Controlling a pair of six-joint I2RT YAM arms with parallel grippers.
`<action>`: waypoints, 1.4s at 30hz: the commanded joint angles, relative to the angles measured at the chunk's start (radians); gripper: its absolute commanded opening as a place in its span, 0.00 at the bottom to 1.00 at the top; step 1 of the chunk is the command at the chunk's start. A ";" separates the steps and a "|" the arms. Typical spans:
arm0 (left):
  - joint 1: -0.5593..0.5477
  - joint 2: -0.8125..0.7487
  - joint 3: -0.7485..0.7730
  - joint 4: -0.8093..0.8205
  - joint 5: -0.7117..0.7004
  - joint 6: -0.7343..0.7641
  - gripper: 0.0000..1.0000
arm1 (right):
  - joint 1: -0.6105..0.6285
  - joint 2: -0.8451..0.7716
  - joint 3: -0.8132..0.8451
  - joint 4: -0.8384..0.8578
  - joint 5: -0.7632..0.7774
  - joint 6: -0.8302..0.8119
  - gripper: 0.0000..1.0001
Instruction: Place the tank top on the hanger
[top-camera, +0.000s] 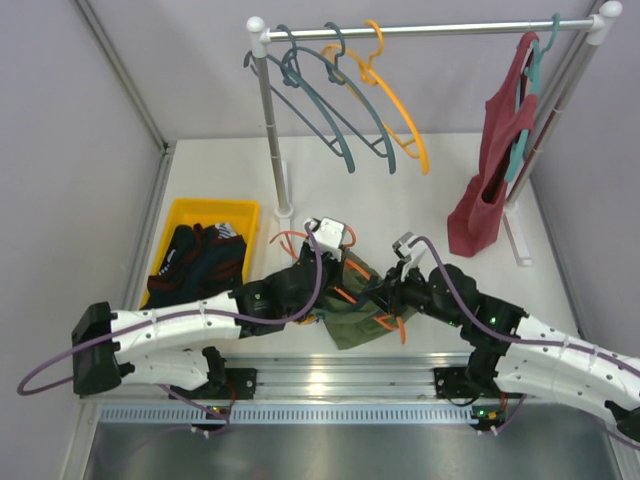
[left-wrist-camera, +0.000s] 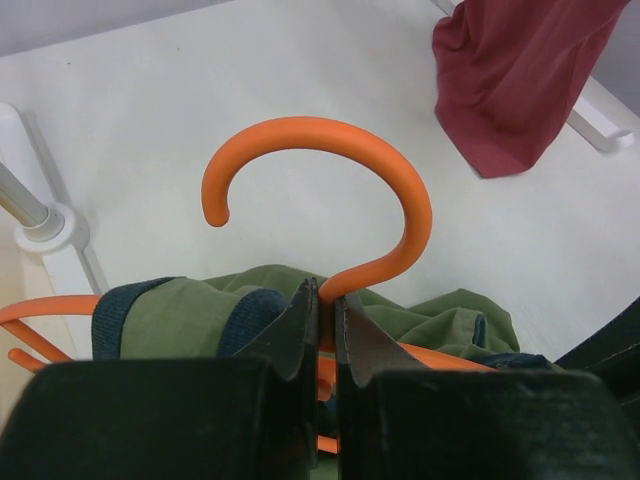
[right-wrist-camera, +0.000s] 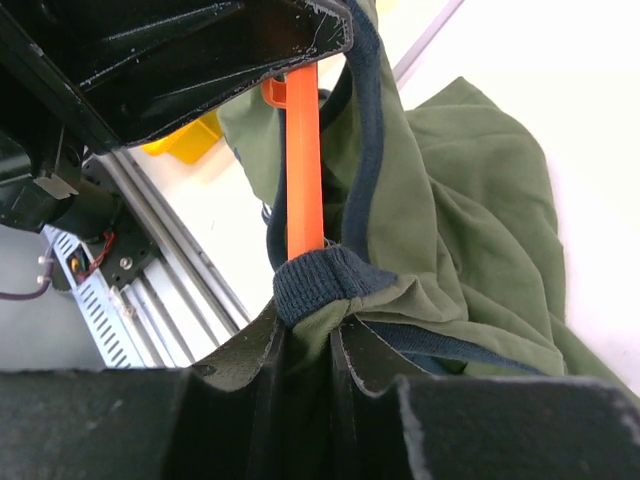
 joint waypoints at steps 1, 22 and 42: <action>-0.020 -0.007 0.078 0.031 0.007 -0.001 0.00 | 0.041 -0.044 -0.018 0.088 0.148 0.015 0.00; -0.020 -0.060 0.234 -0.075 -0.059 0.056 0.43 | 0.136 -0.267 -0.031 0.008 0.426 -0.031 0.00; -0.020 -0.181 0.302 -0.188 -0.097 0.117 0.43 | 0.136 -0.399 0.175 -0.364 0.759 0.075 0.00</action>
